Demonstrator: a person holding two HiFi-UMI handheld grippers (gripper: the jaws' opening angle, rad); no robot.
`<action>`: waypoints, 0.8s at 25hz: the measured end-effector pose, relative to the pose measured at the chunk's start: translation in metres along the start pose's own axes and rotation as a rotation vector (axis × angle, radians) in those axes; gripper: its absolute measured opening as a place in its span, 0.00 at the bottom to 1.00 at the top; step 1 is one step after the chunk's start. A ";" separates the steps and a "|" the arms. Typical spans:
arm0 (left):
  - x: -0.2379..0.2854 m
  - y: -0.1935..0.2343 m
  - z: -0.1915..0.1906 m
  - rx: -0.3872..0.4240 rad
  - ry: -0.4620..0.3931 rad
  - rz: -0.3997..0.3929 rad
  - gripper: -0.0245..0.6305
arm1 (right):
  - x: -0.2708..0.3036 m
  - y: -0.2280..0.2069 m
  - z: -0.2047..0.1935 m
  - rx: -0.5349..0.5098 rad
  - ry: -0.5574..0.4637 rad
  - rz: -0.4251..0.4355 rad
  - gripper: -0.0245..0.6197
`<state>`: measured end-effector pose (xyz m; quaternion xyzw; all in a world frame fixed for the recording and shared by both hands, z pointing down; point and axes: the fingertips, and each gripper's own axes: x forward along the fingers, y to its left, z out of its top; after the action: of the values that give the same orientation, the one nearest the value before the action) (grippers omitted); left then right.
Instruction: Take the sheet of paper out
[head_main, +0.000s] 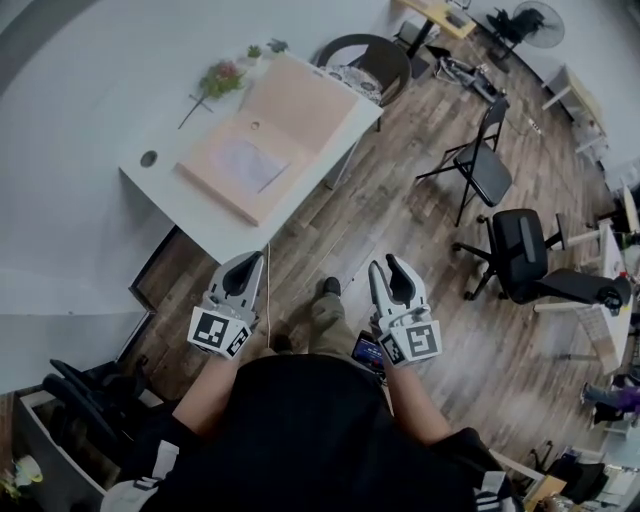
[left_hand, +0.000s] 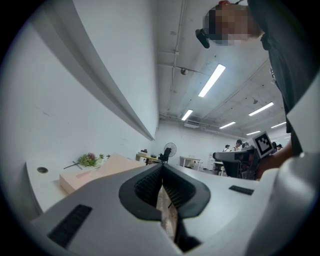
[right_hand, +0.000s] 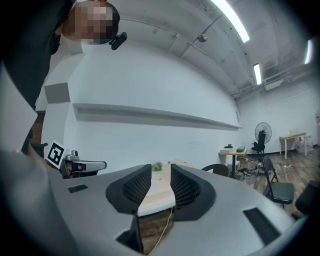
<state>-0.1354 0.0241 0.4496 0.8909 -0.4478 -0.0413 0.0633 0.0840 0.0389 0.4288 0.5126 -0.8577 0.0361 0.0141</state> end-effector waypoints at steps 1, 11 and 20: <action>0.010 0.005 -0.003 -0.002 0.006 0.008 0.04 | 0.010 -0.007 -0.004 0.009 0.006 0.011 0.24; 0.135 0.034 -0.003 0.008 0.037 0.152 0.04 | 0.128 -0.112 0.001 -0.002 0.012 0.215 0.23; 0.210 0.064 0.014 0.052 0.002 0.341 0.04 | 0.216 -0.166 0.002 0.036 0.004 0.438 0.22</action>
<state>-0.0626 -0.1834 0.4415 0.8033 -0.5934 -0.0175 0.0468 0.1277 -0.2294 0.4474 0.3143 -0.9478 0.0545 -0.0015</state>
